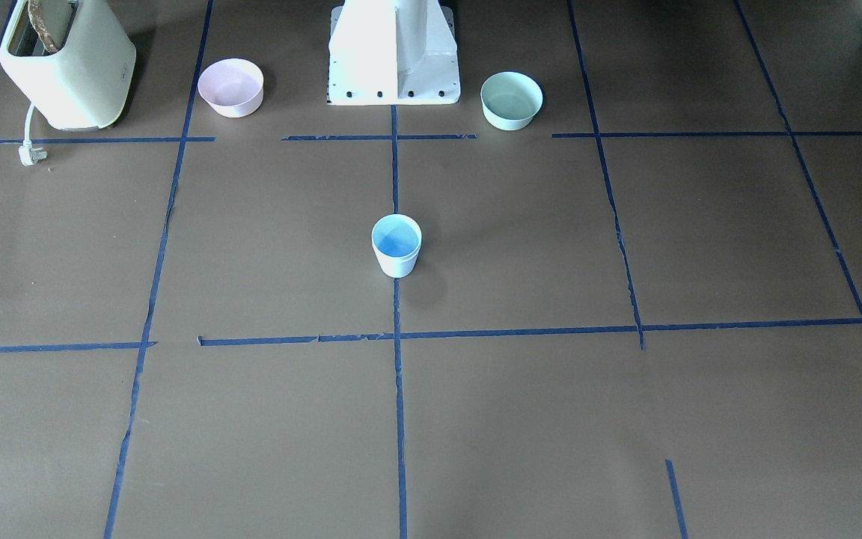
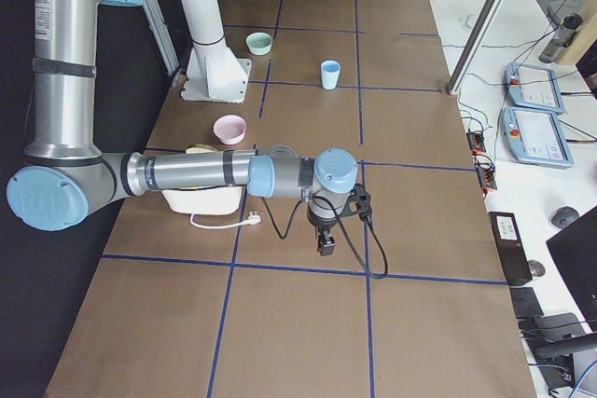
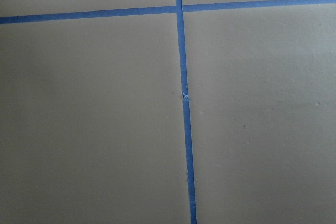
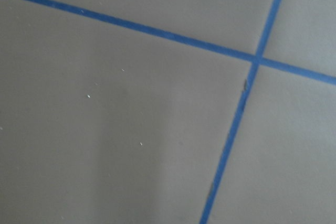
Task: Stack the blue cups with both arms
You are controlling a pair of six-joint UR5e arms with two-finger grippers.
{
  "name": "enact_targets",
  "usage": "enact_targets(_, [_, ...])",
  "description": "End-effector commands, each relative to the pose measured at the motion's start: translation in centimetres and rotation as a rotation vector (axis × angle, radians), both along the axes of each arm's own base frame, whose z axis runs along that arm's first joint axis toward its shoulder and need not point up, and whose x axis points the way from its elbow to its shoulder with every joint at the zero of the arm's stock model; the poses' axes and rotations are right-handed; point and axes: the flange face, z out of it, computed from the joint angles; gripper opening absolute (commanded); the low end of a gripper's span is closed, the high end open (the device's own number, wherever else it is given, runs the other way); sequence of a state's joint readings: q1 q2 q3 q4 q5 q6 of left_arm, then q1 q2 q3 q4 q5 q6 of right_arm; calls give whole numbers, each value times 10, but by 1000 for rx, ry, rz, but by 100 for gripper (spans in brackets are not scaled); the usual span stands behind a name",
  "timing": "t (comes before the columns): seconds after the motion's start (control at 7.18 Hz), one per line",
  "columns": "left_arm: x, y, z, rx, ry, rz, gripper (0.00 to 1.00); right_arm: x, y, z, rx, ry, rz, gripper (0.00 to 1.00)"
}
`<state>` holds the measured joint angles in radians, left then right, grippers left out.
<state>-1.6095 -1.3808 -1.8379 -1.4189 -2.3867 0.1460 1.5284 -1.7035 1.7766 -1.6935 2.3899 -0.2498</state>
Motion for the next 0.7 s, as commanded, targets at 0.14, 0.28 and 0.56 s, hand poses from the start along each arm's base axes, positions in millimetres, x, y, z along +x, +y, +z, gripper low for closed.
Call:
enact_targets(0.14, [0,0,-2,11,0,2,100,10,17,11,-18,-5,13,100])
enact_targets(0.28, [0,0,-3,10,1,1,100,10,17,13,-21,-5,13,100])
enact_targets(0.56, [-1,-3,-9,25,-8,2,100,10,17,12,-19,-5,12,100])
